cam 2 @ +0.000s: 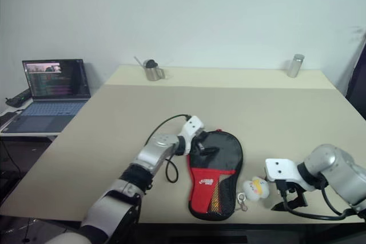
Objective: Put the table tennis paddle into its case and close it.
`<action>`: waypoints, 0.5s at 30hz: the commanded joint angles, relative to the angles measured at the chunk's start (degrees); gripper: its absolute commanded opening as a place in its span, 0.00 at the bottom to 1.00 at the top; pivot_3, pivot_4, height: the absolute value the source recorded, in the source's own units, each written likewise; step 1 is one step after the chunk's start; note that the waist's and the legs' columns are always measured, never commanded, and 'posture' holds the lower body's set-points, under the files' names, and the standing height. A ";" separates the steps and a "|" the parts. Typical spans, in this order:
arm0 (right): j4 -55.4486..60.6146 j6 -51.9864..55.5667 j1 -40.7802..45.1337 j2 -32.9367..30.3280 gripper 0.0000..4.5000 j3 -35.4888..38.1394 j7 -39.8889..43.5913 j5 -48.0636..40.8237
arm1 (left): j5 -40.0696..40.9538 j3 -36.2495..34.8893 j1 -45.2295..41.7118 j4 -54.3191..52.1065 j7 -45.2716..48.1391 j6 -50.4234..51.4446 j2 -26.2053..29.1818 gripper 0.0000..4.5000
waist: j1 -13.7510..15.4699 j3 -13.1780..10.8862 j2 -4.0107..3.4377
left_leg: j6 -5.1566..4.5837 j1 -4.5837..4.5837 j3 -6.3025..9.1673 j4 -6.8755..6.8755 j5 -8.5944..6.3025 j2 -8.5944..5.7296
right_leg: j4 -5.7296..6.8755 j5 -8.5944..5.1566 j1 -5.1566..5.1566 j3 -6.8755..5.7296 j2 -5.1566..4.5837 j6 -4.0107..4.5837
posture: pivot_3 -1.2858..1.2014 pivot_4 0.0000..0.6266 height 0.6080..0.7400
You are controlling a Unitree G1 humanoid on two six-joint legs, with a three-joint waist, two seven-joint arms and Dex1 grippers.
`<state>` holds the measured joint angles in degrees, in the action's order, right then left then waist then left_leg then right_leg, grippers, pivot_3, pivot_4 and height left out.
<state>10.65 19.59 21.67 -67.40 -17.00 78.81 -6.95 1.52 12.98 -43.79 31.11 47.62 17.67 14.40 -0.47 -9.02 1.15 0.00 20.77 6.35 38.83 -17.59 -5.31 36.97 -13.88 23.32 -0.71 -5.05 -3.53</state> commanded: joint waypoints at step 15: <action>-29.04 -1.18 15.24 -4.30 1.00 15.38 13.27 -11.92 | 23.76 -30.36 27.39 -34.53 23.93 9.31 40.46 1.00 | 0.90 -0.97 -0.68 | -0.09 0.41 0.00 -0.13 -0.12 0.00 | -0.10 -0.06 0.45 -0.03 -0.06 0.29 | 0.52 0.24 1.00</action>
<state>-19.00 19.06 36.71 -69.75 -4.80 87.83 -17.23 21.19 -11.55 -16.10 -2.37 70.31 25.81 53.05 0.43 -9.99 0.47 -0.09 21.25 6.34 38.71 -17.71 -5.30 36.89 -13.94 23.84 -0.74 -5.12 -3.24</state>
